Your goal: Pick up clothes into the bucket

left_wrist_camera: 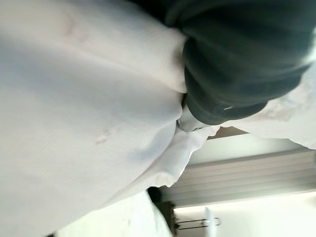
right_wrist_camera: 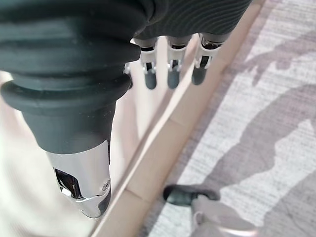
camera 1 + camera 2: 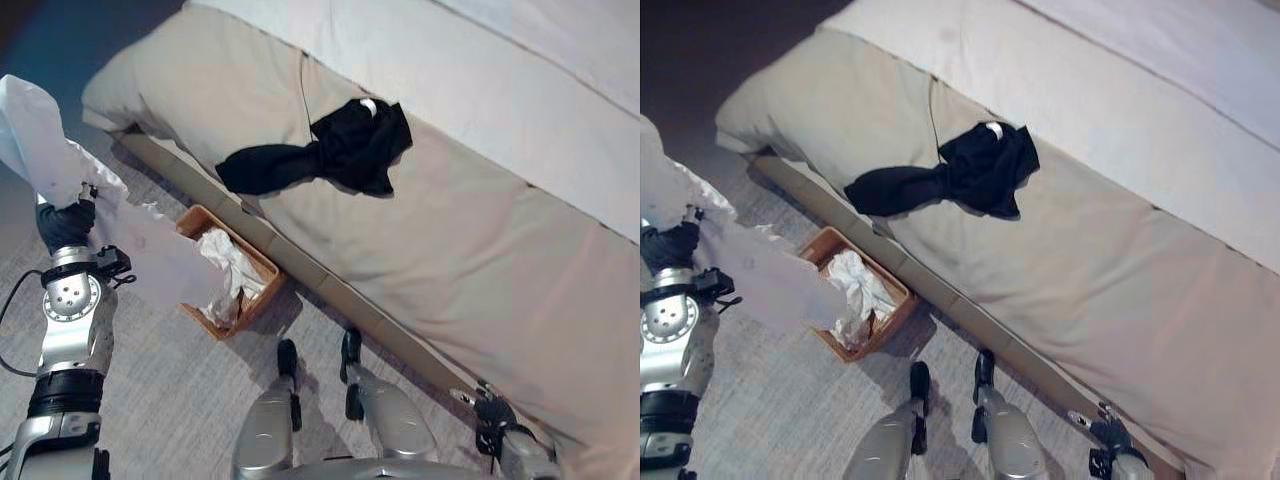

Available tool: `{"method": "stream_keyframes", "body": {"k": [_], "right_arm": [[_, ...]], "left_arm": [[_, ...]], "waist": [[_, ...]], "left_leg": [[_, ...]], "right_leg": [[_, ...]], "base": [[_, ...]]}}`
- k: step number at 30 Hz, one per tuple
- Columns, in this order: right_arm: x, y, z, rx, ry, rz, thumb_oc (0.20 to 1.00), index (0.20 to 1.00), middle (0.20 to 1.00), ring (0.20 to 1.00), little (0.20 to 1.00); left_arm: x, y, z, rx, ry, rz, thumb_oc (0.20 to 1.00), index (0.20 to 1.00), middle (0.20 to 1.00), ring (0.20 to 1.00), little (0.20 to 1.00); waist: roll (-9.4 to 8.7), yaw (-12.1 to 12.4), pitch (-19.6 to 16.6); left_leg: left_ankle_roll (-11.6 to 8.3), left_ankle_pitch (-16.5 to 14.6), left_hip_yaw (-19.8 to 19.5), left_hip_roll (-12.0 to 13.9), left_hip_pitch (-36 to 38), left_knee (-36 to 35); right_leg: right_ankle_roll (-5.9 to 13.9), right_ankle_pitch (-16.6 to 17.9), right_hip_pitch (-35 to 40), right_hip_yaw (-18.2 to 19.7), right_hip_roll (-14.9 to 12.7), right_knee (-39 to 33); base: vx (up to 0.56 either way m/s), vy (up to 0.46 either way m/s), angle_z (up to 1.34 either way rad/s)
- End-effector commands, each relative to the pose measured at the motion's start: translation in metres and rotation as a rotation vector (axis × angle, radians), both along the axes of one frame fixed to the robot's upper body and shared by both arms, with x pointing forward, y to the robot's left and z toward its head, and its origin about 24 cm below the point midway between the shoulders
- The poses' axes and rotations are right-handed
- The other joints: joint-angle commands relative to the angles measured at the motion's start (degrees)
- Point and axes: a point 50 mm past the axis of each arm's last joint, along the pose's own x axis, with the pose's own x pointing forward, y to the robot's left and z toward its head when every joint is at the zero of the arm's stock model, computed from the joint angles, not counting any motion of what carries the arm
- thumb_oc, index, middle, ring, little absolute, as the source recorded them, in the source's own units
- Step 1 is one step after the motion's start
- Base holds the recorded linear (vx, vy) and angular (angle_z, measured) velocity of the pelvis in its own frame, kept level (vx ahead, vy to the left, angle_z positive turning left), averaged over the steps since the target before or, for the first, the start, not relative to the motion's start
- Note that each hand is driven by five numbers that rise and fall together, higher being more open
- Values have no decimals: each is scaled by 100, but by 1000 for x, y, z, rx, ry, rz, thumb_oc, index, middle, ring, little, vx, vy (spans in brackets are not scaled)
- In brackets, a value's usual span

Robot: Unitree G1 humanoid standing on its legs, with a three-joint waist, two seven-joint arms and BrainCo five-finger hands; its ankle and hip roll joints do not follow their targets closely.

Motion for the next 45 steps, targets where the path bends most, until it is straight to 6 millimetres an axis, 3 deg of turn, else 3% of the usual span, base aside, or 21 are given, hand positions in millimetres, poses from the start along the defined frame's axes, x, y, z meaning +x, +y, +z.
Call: {"method": "stream_keyframes", "body": {"k": [1, 11, 18, 25, 26, 45], "right_arm": [[-2, -4, 5, -32, -43, 4, 1000, 1000, 1000, 1000, 1000], [40, -7, 36, -60, -256, -34, 1000, 1000, 1000, 1000, 1000], [53, -9, 50, -66, -343, -71, 1000, 1000, 1000, 1000, 1000], [60, -7, 57, -63, -383, -80, 1000, 1000, 1000, 1000, 1000], [61, -7, 58, -63, -391, -77, 1000, 1000, 1000, 1000, 1000], [65, -2, 62, -71, -402, -65, 1000, 1000, 1000, 1000, 1000]], "left_arm": [[-1, 8, 40, 116, -149, 54, 200, 200, 200, 200, 200], [21, -1, 62, 103, -204, 90, 200, 200, 200, 200, 200], [38, -12, 66, 71, -192, 82, 200, 200, 200, 200, 200], [50, -12, 61, 23, -130, 97, 200, 200, 200, 200, 200], [52, -9, 58, 6, -114, 106, 1000, 1000, 1000, 1000, 1000], [50, -3, 34, -286, -147, 193, 1000, 1000, 1000, 1000, 1000]], "waist": [[-169, -85, -253], [-374, -171, 470], [-441, -249, 475], [-502, -299, 475], [-506, -306, 475], [-499, -287, 475]], "left_leg": [[33, -506, 19, 146, -647, 1079], [92, -1103, -228, 194, -2745, 2868], [109, -1226, -375, 185, -4144, 3606], [177, -1347, -433, 202, -4896, 3967], [180, -1354, -439, 204, -4973, 3998], [202, -1310, -488, 184, -5026, 3797]], "right_leg": [[513, -374, -449, 190, -686, 999], [467, -844, -2324, 262, -712, 2487], [435, -1052, -3661, 197, -815, 3284], [437, -1142, -4421, 163, -857, 3655], [436, -1147, -4494, 166, -861, 3676], [408, -1153, -4625, 91, -853, 3551]], "base": [[-96, 11, -10], [-70, 7, 2], [-21, 7, 10], [5, 10, 3], [0, 0, 0], [0, 0, 0]]}}
